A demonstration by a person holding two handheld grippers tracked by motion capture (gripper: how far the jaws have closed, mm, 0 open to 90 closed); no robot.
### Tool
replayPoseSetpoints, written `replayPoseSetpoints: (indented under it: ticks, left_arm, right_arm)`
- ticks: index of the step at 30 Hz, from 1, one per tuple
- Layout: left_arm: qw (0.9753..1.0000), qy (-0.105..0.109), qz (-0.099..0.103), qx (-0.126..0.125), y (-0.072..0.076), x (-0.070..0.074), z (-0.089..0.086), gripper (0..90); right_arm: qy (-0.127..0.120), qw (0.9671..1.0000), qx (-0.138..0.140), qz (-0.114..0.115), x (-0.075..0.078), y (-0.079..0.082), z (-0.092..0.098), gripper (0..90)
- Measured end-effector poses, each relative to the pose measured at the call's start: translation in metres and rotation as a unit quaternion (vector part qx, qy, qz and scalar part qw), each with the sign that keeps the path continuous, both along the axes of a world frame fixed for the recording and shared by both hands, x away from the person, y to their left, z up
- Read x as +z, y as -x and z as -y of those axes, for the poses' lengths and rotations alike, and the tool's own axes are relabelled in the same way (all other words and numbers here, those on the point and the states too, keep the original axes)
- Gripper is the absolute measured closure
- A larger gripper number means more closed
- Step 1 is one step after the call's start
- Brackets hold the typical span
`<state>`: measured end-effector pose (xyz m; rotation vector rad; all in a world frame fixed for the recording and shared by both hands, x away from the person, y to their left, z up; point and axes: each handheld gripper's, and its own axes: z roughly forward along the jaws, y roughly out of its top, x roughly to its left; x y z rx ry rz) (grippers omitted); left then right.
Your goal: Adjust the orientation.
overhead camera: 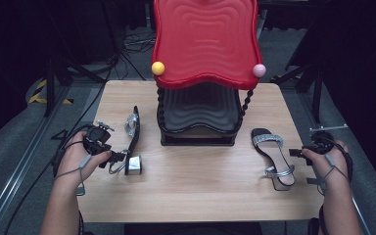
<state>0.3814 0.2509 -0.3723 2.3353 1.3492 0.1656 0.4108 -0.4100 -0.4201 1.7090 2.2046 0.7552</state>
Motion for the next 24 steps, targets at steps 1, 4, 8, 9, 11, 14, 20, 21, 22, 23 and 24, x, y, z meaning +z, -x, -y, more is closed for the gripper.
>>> replayPoseSetpoints:
  ticks: [1,4,8,9,11,14,20,21,22,23,24]
  left_arm:
    - [0.9999,0.001,-0.01,-0.007,0.0,-0.004,0.001,35.2]
    - [0.9994,-0.001,-0.031,-0.014,-0.001,-0.011,0.002,36.8]
    - [0.9986,-0.004,-0.052,-0.013,-0.004,-0.019,0.001,38.8]
    - [0.9982,-0.003,-0.059,-0.011,-0.005,-0.022,0.001,39.0]
    - [0.9974,0.005,-0.071,-0.008,-0.007,-0.025,0.0,40.3]
    - [0.9957,0.031,-0.087,0.0,-0.007,-0.023,-0.002,54.9]
    - [0.9948,0.034,-0.096,0.005,-0.006,-0.02,-0.006,68.8]
    - [0.9948,0.034,-0.096,0.005,-0.006,-0.02,-0.006,68.8]
    - [0.9946,0.035,-0.098,0.008,-0.005,-0.021,-0.007,68.8]
    - [0.9944,0.035,-0.099,0.006,-0.005,-0.022,-0.008,68.8]
    - [0.9941,0.034,-0.103,0.002,-0.005,-0.023,-0.008,68.9]
  right_arm:
    - [-0.001,1.0,0.0,0.0,0.0,0.0,0.0,37.2]
    - [-0.002,1.0,0.0,0.002,0.0,0.0,0.001,37.1]
    - [-0.003,1.0,0.001,0.002,0.0,0.0,0.0,37.0]
    - [-0.003,1.0,0.001,0.001,0.0,0.0,0.0,37.0]
    - [-0.003,1.0,0.003,0.0,-0.001,0.0,0.0,36.8]
    - [-0.003,1.0,0.004,-0.002,-0.002,0.0,0.0,36.8]
    - [-0.005,1.0,0.003,-0.002,-0.002,0.0,0.0,36.8]
    - [-0.005,1.0,0.003,-0.002,-0.002,0.0,0.0,36.8]
    - [-0.004,1.0,0.003,-0.001,-0.001,0.0,0.0,36.8]
    - [-0.004,1.0,0.003,-0.001,-0.001,0.0,0.001,36.8]
    - [-0.004,1.0,0.003,-0.002,-0.002,0.0,0.001,36.8]
